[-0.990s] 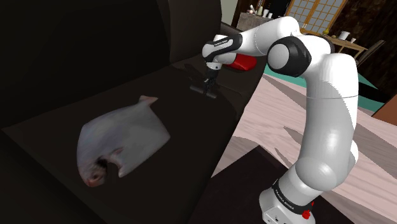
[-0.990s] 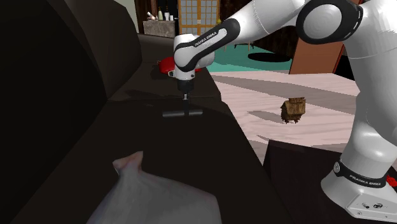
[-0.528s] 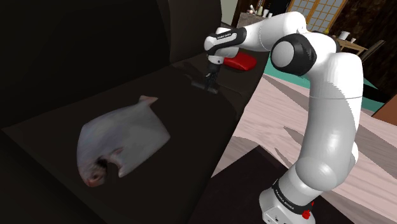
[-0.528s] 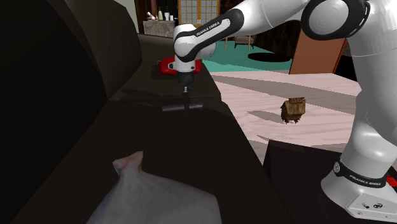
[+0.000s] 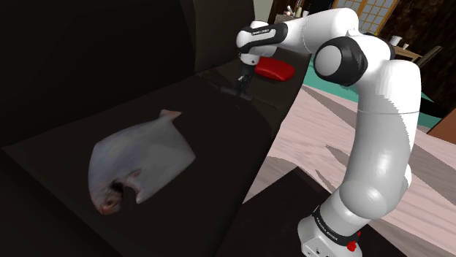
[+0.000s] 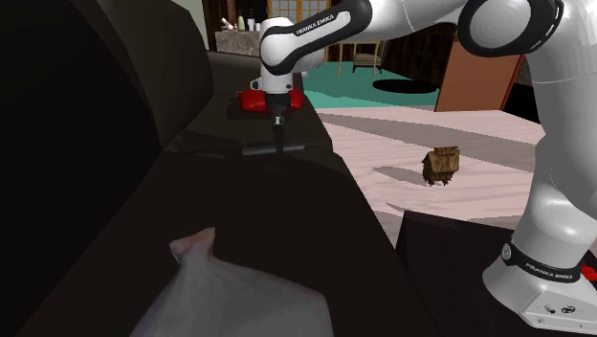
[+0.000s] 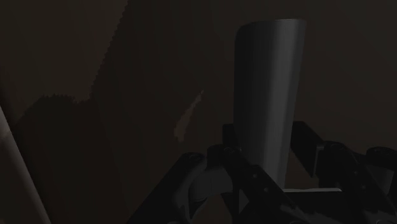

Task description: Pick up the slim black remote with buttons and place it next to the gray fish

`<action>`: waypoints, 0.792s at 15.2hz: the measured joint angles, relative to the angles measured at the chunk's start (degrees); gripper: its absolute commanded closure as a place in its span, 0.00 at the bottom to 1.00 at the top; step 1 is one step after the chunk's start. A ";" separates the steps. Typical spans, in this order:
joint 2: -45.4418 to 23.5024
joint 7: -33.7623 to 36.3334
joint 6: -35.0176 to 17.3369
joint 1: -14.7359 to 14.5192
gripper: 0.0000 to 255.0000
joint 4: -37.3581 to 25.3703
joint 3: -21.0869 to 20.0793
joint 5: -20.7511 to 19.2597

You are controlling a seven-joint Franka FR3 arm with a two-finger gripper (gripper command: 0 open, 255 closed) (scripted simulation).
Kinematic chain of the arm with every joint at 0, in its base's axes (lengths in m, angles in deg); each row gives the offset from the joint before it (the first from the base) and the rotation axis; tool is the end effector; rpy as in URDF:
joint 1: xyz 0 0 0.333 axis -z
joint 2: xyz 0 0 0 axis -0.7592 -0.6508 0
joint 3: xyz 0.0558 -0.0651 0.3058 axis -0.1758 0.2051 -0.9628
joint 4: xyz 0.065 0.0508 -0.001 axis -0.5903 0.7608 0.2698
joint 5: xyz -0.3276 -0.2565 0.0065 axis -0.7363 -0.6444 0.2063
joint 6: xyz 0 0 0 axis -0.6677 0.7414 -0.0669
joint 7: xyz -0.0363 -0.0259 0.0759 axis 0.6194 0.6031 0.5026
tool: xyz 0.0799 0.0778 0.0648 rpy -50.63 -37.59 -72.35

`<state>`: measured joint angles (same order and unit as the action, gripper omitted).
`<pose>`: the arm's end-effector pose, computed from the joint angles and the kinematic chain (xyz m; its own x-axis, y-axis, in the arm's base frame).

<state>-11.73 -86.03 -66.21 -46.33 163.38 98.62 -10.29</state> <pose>0.6928 -0.1421 0.3684 0.9403 0.3401 -0.0102 0.3379 -0.9370 -0.0890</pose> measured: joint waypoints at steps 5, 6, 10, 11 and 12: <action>1.03 0.50 3.41 -0.04 1.00 -2.41 0.11 -0.31; 1.21 0.59 4.21 -0.03 1.00 -3.05 0.13 -0.37; 2.22 2.70 4.29 -1.66 1.00 -2.30 -0.39 -0.68; 2.54 3.84 3.91 -2.55 1.00 -1.71 -0.70 -0.78; 2.38 5.12 3.93 -3.45 1.00 -2.01 -1.09 -0.84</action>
<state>-9.36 -80.91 -62.29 -49.78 161.37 97.53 -11.14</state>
